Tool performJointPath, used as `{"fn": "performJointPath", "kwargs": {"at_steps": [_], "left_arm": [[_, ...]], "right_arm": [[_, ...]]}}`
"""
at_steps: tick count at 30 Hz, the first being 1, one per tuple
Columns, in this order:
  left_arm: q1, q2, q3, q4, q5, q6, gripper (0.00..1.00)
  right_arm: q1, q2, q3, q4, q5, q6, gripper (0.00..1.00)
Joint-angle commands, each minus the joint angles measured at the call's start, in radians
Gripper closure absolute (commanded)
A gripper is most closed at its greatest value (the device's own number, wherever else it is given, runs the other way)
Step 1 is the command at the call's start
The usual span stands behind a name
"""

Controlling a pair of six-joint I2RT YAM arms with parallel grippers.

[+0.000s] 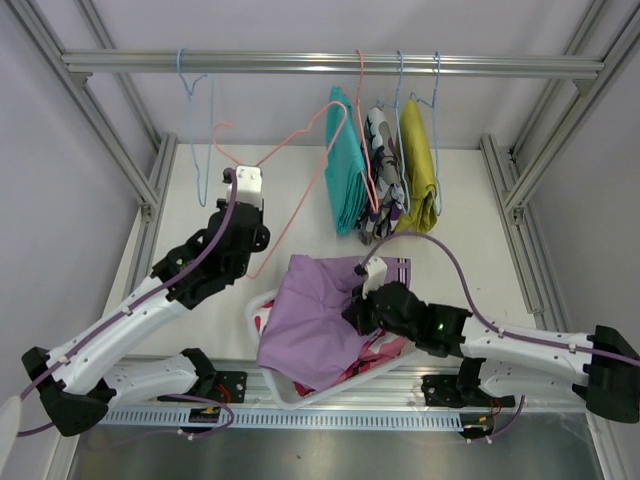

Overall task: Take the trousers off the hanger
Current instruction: Place the trousers in the bin.

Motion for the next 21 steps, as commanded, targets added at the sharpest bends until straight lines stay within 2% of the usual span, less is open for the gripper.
{"fn": "performJointPath", "kwargs": {"at_steps": [1, 4, 8, 10, 12, 13, 15, 16, 19, 21], "left_arm": [[-0.006, -0.01, 0.055, 0.012, 0.004, 0.001, 0.99], [-0.009, -0.004, 0.059, 0.002, 0.003, 0.001, 0.99], [-0.017, 0.009, 0.064, -0.005, 0.01, -0.003, 0.99], [-0.02, 0.01, 0.064, -0.005, 0.005, -0.003, 0.99], [-0.026, 0.01, 0.066, -0.007, -0.001, -0.002, 0.99], [-0.028, 0.006, 0.063, -0.005, -0.001, -0.002, 0.99], [-0.031, -0.002, 0.061, 0.002, 0.01, 0.001, 0.99], [-0.032, -0.007, 0.061, 0.004, 0.016, 0.001, 0.99], [-0.037, -0.02, 0.058, 0.01, 0.039, 0.003, 0.99], [-0.043, -0.03, 0.058, 0.012, 0.045, 0.005, 0.99]], "right_arm": [[0.007, -0.035, -0.177, 0.117, 0.0, 0.12, 1.0], [0.008, -0.027, -0.248, 0.166, 0.009, 0.156, 1.0], [0.012, -0.042, -0.144, 0.045, 0.026, 0.113, 0.97], [0.018, -0.053, -0.062, -0.052, 0.043, 0.067, 0.87], [0.035, -0.061, 0.086, -0.116, 0.075, 0.038, 0.84], [0.04, -0.061, 0.138, -0.163, 0.085, 0.024, 0.75], [0.046, -0.049, 0.292, -0.2, 0.105, -0.025, 0.66], [0.046, -0.044, 0.338, -0.222, 0.13, -0.037, 0.54], [0.043, -0.016, 0.482, -0.222, 0.194, -0.099, 0.46], [0.025, 0.002, 0.557, -0.214, 0.216, -0.123, 0.43]]}}
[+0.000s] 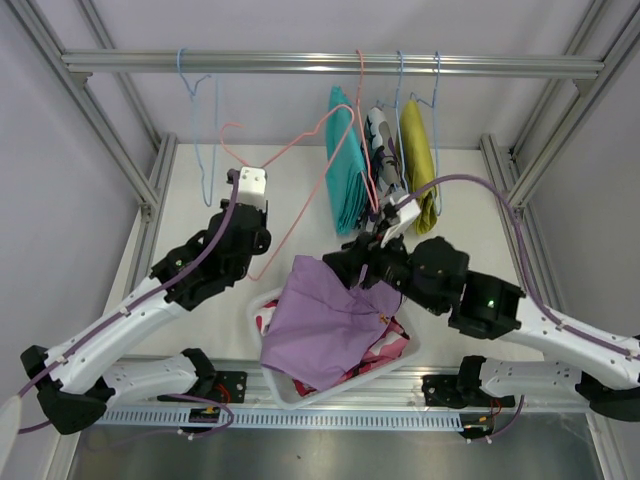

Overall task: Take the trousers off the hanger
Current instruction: Place the trousers in the bin.

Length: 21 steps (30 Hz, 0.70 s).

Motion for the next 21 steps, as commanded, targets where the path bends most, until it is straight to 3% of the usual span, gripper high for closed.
{"fn": "performJointPath", "kwargs": {"at_steps": [1, 7, 21], "left_arm": [[-0.017, -0.036, 0.037, 0.028, 0.033, 0.004, 0.99], [-0.051, -0.065, 0.04, 0.032, 0.034, 0.007, 0.99], [-0.101, -0.054, 0.039, 0.029, 0.035, 0.018, 0.99]], "right_arm": [[-0.023, 0.045, 0.108, -0.031, 0.087, -0.083, 0.42], [-0.046, 0.112, 0.197, 0.05, 0.072, -0.101, 0.35], [-0.06, 0.18, 0.239, 0.172, -0.042, -0.138, 0.34]]}}
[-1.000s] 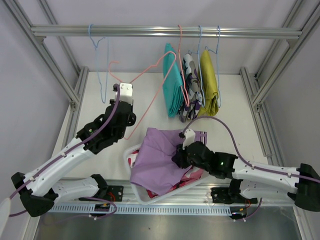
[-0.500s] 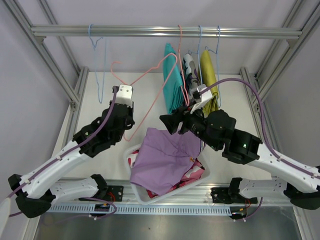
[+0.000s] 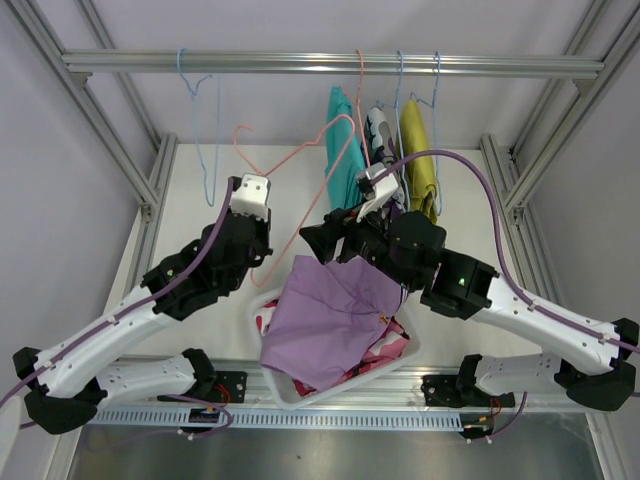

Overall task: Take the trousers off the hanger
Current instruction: Place the trousers in the bin, then place the hanger at the clothesline.

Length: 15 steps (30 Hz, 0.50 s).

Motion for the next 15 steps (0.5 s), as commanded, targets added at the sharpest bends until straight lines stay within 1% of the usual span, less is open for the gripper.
{"fn": "performJointPath", "kwargs": {"at_steps": [1, 8, 15], "left_arm": [[-0.011, 0.001, 0.04, 0.026, 0.011, 0.008, 0.99], [-0.025, 0.003, 0.039, 0.026, 0.01, 0.008, 0.99], [-0.025, 0.017, 0.05, 0.01, -0.036, 0.002, 0.99]], "right_arm": [[-0.004, 0.002, 0.054, 0.08, -0.038, -0.027, 0.34], [-0.021, 0.008, 0.063, 0.094, -0.068, -0.037, 0.34], [-0.025, -0.01, 0.047, 0.014, -0.165, -0.051, 0.35]]}}
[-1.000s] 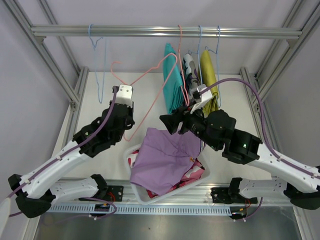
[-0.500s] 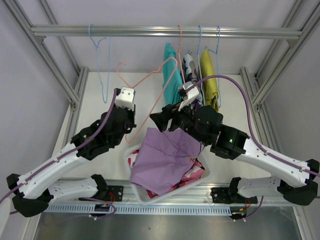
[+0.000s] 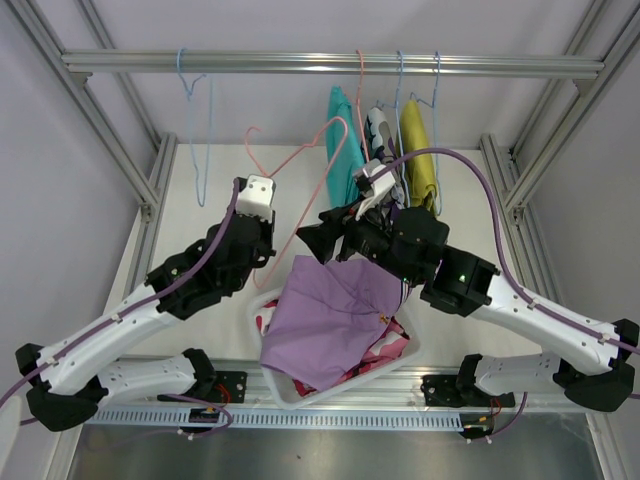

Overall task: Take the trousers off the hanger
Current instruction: Place the hanger at the clothesline.

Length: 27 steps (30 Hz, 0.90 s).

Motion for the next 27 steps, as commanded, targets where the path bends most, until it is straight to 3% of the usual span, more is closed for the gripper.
{"fn": "performJointPath", "kwargs": {"at_steps": [1, 8, 19, 27], "left_arm": [[-0.009, 0.005, 0.048, 0.009, -0.036, 0.002, 0.99], [-0.008, 0.008, 0.05, 0.004, -0.031, -0.004, 0.99], [-0.013, 0.019, 0.05, 0.004, -0.01, -0.007, 0.99], [-0.032, 0.022, 0.047, 0.006, -0.004, 0.0, 0.99]], "right_arm": [[0.0, -0.018, 0.029, -0.029, -0.085, -0.029, 0.35], [0.003, -0.064, 0.01, -0.077, -0.179, -0.077, 0.34], [-0.028, -0.034, 0.034, -0.038, -0.084, -0.105, 0.31], [-0.072, 0.008, 0.023, 0.061, -0.062, -0.082, 0.41]]}}
